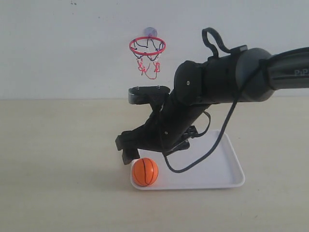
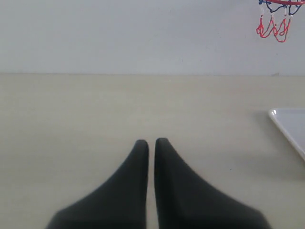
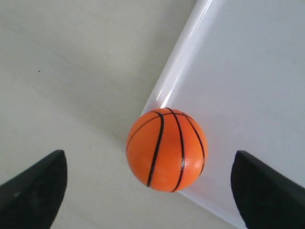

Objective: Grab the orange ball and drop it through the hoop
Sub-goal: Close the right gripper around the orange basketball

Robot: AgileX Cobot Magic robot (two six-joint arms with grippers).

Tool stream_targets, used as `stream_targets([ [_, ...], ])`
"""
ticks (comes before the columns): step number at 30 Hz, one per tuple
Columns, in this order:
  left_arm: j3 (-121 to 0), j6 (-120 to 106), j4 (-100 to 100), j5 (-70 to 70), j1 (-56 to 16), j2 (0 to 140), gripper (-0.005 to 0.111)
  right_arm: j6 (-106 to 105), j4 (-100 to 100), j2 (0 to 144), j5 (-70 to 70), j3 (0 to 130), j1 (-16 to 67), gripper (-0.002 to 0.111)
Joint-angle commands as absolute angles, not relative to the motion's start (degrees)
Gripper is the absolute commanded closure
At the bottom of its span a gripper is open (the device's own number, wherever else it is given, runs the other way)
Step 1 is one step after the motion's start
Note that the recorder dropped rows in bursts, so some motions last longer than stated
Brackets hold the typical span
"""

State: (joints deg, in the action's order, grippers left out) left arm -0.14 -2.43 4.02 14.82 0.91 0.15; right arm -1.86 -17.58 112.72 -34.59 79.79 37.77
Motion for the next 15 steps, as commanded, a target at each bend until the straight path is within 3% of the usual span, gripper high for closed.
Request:
stream_targets([
  [1, 0.0, -2.7, 4.5, 14.6, 1.1, 0.0, 0.103, -1.3, -17.0, 113.0, -33.0, 80.1, 37.8, 0.022],
  [15, 0.0, -2.7, 4.5, 14.6, 1.1, 0.0, 0.103, -0.9, -16.7, 117.6, -30.2, 80.1, 37.8, 0.022],
])
